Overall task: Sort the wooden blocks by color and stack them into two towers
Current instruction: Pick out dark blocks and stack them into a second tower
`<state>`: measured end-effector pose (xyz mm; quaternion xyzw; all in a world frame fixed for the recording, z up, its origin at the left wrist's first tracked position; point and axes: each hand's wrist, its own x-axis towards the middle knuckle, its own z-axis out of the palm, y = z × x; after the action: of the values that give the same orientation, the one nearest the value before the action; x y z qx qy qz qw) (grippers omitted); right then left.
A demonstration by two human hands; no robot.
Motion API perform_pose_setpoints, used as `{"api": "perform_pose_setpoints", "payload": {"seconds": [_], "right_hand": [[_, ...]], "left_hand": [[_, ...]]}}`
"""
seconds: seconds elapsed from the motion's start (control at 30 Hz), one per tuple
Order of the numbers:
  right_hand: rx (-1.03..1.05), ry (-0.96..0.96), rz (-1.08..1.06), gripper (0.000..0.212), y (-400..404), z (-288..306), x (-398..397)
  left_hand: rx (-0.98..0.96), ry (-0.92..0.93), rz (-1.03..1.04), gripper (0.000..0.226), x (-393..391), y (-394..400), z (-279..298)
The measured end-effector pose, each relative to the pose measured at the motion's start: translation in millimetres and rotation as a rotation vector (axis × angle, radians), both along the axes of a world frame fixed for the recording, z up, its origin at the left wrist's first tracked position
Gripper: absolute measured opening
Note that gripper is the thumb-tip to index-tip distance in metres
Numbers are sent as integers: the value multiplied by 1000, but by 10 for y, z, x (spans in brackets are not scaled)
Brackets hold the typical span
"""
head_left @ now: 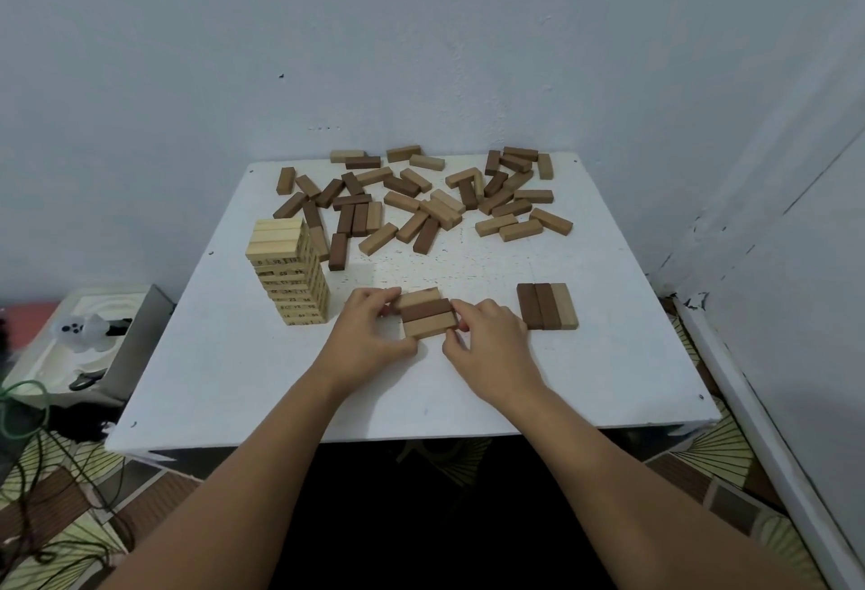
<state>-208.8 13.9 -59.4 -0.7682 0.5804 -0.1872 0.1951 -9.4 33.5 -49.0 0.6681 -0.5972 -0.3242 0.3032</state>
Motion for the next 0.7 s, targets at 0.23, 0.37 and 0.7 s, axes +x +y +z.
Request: {"api": "perform_pose_setpoints", "payload": {"seconds": [0.23,0.37,0.7], "right_hand": [[-69,8,-23,30,24,-64,30],[-80,-13,-26,32,45,-69,18],[-80,-43,-23,34,50,-63,8]], "left_hand": [[-18,3,-6,73,19,-10,13],[-12,21,-6,75,23,-5,22],[16,66,-31,74,65,-40,10]]}}
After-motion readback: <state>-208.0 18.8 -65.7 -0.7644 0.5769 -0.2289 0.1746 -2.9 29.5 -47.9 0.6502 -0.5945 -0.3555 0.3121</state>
